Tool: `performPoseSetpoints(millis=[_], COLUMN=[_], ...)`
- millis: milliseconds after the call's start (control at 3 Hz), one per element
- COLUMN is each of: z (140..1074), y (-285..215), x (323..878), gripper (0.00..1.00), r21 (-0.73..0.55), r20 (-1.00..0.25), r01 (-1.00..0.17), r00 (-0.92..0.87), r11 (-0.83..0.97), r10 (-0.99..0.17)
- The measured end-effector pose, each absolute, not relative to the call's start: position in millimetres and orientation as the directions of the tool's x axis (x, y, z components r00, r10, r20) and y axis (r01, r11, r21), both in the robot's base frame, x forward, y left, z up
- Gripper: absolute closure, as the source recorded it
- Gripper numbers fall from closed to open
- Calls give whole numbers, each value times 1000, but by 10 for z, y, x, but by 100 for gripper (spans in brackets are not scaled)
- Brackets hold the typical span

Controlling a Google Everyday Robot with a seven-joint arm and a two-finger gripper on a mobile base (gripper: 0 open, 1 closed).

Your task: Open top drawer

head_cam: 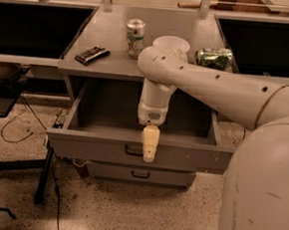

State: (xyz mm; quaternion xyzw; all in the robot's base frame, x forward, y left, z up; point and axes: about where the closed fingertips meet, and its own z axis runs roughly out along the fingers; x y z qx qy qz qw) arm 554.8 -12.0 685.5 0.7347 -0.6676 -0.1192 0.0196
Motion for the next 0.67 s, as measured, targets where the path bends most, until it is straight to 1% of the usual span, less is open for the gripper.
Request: performPoseSetpoints(millis=[333,667], z=[6673,6590], y=[-257,-344], x=[5389,5274], gripper=[0,0], r21=[265,312], r20=[-108,-81], r01=[-958,-944], r00=[80,91], r11=[-106,-112], r10=[-991,-993])
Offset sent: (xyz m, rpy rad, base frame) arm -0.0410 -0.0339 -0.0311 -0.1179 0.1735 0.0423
